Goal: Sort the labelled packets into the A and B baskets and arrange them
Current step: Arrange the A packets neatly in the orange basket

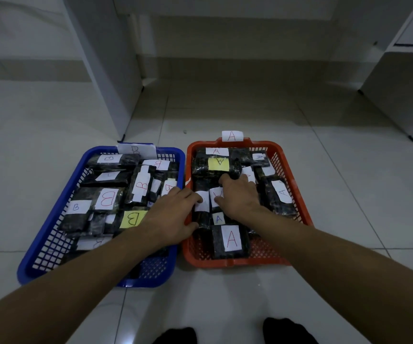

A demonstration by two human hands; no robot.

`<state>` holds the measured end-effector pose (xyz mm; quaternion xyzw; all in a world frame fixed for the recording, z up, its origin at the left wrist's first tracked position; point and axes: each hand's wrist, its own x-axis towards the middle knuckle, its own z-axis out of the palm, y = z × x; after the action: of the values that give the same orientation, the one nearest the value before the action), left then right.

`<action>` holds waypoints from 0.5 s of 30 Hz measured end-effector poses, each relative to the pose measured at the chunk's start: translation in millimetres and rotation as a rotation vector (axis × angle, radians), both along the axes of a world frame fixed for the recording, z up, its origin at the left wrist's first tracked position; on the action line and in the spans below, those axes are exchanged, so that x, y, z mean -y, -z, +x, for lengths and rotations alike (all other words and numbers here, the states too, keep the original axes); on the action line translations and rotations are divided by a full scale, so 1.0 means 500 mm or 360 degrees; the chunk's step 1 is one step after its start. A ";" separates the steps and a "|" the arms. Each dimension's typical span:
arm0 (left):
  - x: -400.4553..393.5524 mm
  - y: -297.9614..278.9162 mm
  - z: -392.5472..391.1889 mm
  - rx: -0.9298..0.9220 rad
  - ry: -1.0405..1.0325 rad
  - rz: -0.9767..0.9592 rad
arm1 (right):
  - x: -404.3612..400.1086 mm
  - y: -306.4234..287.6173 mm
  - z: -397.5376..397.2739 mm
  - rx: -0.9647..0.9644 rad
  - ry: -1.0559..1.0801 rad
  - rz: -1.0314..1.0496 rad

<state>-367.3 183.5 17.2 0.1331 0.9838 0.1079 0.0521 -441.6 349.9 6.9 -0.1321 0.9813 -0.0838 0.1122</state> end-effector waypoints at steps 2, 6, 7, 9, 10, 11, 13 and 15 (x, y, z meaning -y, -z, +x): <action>0.002 -0.002 0.002 0.0025 -0.0012 0.0074 | -0.002 0.009 -0.003 -0.0020 0.0080 -0.0149; 0.007 -0.011 0.000 0.0077 -0.0106 0.0216 | -0.023 0.001 -0.006 0.0188 0.0237 -0.0587; 0.008 -0.012 0.000 0.0083 -0.0120 0.0232 | -0.026 -0.004 -0.003 0.0194 0.0209 -0.0649; 0.011 -0.012 0.000 0.0092 -0.0137 0.0253 | -0.029 -0.016 0.005 0.0132 0.0140 -0.0716; 0.013 -0.012 0.001 0.0090 -0.0149 0.0272 | -0.028 -0.019 0.007 0.0119 0.0120 -0.0757; 0.014 -0.012 0.001 0.0088 -0.0156 0.0293 | -0.027 -0.022 0.010 0.0134 0.0110 -0.0787; 0.016 -0.010 0.000 0.0091 -0.0158 0.0337 | -0.024 -0.028 0.015 0.0192 0.0103 -0.0778; 0.020 -0.010 0.000 0.0110 -0.0159 0.0388 | -0.023 -0.038 0.021 0.0130 0.0117 -0.0799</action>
<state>-367.1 173.4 22.1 0.0855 0.9664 0.2336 0.0641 -431.0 361.5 26.1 -0.1167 0.9285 -0.3343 0.1124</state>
